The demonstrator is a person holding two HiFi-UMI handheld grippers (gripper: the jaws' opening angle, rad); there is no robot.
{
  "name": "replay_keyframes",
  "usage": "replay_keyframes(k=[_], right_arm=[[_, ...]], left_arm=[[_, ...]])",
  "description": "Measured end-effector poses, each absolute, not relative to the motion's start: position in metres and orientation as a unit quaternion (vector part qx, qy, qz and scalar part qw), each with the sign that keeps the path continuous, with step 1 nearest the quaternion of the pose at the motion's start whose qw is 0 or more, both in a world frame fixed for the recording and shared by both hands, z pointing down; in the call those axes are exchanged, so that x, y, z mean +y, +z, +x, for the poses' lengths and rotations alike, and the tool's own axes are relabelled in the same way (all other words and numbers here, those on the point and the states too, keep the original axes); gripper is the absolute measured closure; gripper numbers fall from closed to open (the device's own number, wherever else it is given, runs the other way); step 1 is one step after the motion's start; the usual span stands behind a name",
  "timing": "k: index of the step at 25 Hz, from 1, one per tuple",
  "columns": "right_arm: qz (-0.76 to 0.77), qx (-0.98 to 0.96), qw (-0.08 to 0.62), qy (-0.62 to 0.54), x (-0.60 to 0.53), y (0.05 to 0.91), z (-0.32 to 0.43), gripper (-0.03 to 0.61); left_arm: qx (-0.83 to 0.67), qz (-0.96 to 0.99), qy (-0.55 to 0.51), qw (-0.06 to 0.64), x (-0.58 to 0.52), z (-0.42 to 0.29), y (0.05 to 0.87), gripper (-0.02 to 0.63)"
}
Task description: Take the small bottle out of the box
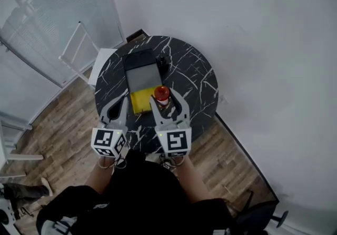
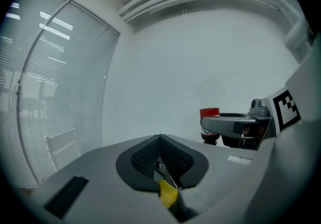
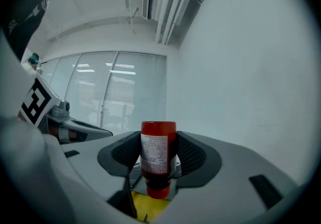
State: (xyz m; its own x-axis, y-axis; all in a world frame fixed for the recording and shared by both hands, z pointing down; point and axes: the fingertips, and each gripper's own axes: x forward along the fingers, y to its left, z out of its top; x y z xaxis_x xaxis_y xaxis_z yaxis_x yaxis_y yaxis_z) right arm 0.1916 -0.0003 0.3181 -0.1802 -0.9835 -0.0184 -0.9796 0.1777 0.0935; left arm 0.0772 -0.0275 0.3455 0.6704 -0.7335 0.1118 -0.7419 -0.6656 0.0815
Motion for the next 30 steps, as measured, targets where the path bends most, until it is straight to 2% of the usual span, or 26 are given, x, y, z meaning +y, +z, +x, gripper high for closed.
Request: replay_keyframes(k=[11,30], right_arm=[[0.645,-0.759,-0.012,-0.086,0.036,0.252,0.197,0.368],[0.652,-0.75,-0.015,-0.111,0.065,0.231,0.212,0.368]], left_arm=[[-0.391,0.92,0.005,0.038,-0.002,0.08,0.295,0.615],[-0.373,0.928,0.016,0.018,0.023,0.083,0.284,0.615]])
